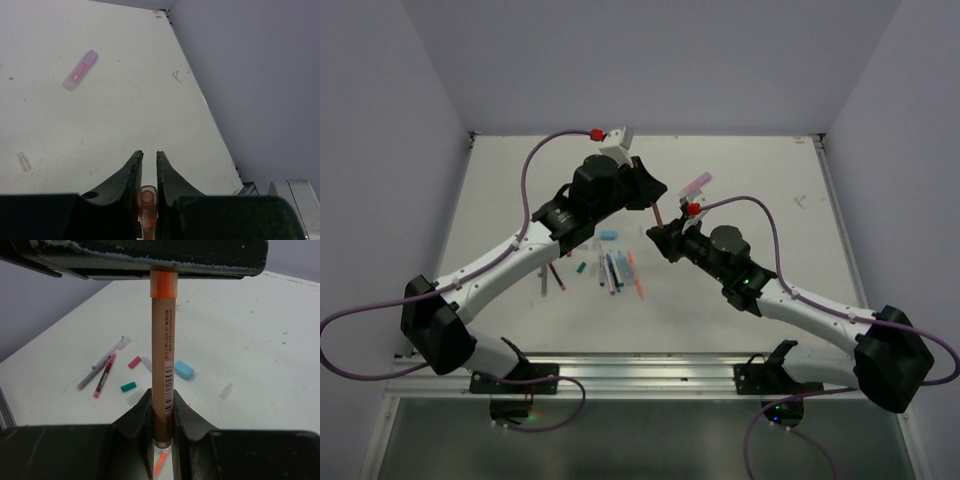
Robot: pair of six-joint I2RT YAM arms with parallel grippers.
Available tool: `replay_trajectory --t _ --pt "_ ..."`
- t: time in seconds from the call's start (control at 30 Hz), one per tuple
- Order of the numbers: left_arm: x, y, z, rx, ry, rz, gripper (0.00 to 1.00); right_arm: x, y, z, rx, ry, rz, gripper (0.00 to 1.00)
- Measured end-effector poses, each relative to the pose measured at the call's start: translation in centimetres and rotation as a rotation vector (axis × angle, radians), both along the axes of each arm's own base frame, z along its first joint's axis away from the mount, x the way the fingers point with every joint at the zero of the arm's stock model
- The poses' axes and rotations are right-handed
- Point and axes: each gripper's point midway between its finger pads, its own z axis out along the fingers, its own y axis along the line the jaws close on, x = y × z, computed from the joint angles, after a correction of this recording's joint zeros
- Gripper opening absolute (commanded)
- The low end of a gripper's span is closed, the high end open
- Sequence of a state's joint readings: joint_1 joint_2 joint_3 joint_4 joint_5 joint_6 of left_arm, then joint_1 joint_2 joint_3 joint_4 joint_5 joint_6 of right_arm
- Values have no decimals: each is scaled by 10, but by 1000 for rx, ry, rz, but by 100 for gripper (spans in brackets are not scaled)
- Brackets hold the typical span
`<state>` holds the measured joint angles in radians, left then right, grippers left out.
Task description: Open the pen caps
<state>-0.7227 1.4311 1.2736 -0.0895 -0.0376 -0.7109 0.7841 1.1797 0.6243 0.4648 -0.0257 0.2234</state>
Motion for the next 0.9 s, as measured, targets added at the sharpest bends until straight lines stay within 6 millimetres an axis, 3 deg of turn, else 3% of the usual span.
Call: replay_trajectory --t 0.33,0.7,0.73,0.83,0.87,0.9 --pt "7 -8 7 -11 19 -40 0 5 -8 11 32 -35 -33 0" --pt "15 -1 4 -31 53 -43 0 7 -5 5 25 -28 -33 0" --pt "28 5 18 -56 2 5 0 2 -6 -8 -7 4 -20 0" --pt "76 48 95 -195 -219 196 0 -27 -18 -86 -178 183 26 0" --pt "86 64 121 -242 -289 254 0 -40 -26 -115 -248 255 38 0" --pt "89 75 140 -277 -340 289 0 -47 -32 -130 -285 295 45 0"
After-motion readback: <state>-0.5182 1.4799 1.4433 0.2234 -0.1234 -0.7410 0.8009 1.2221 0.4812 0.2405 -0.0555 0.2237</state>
